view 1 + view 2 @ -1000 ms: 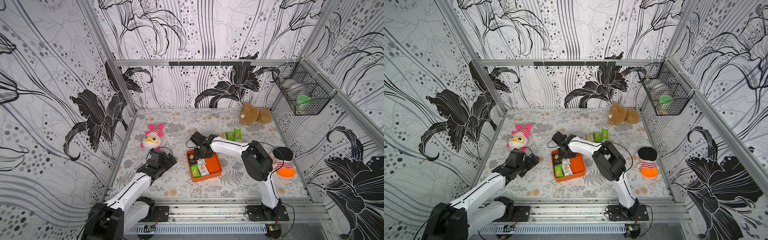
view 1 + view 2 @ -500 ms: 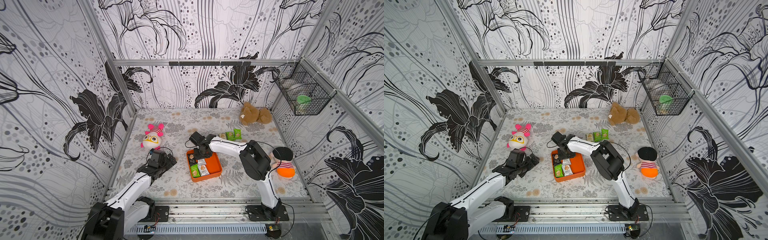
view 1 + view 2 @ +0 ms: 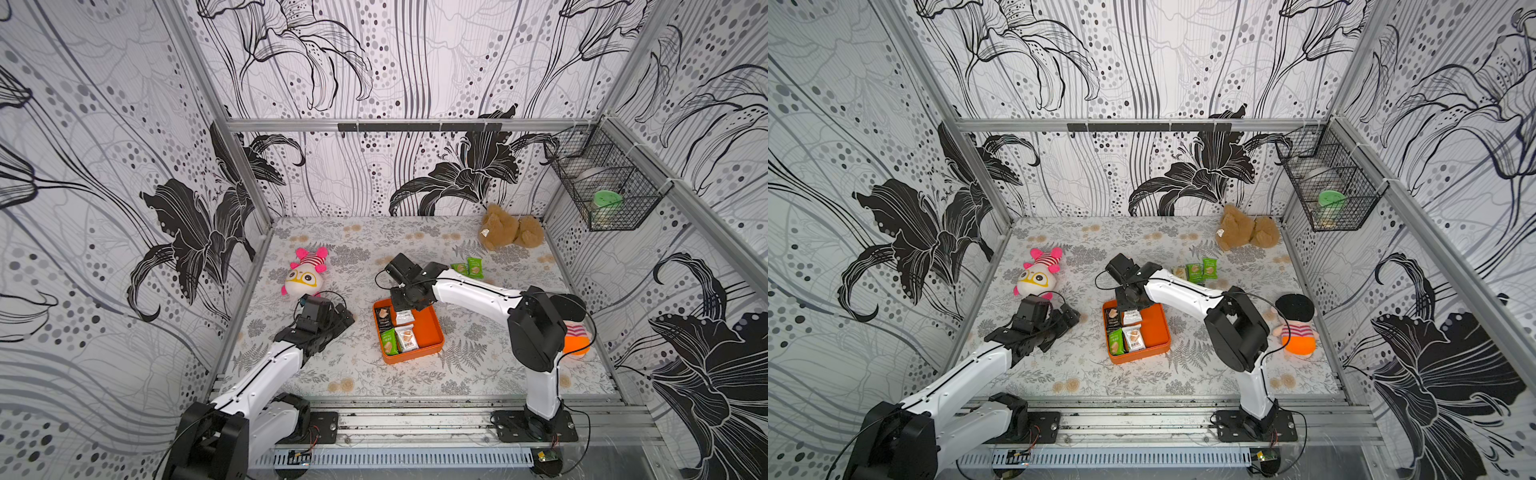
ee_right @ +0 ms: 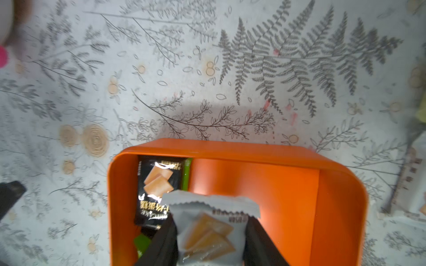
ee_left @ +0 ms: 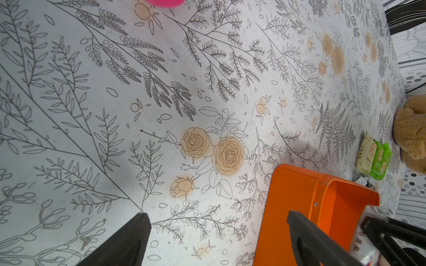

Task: Take the cookies out of the storage box
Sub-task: Pick up the cookie from the storage box, then place the cookie at the center of the board.

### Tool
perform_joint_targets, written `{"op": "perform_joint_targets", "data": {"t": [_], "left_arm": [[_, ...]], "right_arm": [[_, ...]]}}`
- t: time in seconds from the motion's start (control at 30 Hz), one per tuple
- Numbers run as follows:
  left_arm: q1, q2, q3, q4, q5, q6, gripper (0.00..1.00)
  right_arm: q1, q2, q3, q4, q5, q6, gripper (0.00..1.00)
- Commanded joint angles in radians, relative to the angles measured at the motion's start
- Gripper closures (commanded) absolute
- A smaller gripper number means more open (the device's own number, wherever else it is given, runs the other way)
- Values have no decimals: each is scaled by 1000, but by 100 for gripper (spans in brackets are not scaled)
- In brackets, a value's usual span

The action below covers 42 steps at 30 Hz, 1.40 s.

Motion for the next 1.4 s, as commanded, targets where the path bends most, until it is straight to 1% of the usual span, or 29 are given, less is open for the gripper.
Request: {"op": "perform_joint_targets", "data": {"t": [0.0, 0.17, 0.23, 0.3, 0.43, 0.5, 0.63, 0.73, 0.83, 1.03, 1.17, 1.37], "left_arm": [[3, 17, 39, 17, 22, -18, 3], [-19, 55, 75, 21, 29, -28, 3], [-37, 75, 95, 19, 27, -28, 3], [-60, 98, 115, 17, 23, -30, 3], [-94, 141, 150, 20, 23, -33, 3], [-107, 162, 167, 20, 24, -32, 3], [-121, 193, 195, 18, 30, -22, 3], [-123, 211, 219, 9, 32, -8, 3], [-127, 219, 227, 9, 30, -11, 3], [-132, 216, 227, 12, 25, -24, 3], [-137, 198, 218, 9, 11, -34, 3], [-154, 145, 182, 27, -20, -58, 2]], "right_arm": [[5, -71, -29, -2, 10, -19, 62], [-3, -147, -59, -4, 58, -35, 62], [-21, -167, -69, -21, 84, -56, 62], [-61, -199, -98, -32, 98, -84, 62], [-191, -269, -196, -29, 95, -137, 62], [-275, -329, -252, -16, 89, -178, 62], [-430, -366, -338, 10, 71, -256, 62], [-537, -348, -368, 34, 44, -314, 62], [-605, -289, -346, 44, 38, -364, 62], [-660, -135, -255, 48, 65, -425, 62], [-700, -68, -213, 61, 35, -440, 62], [-721, 6, -176, 71, -3, -457, 59]]}}
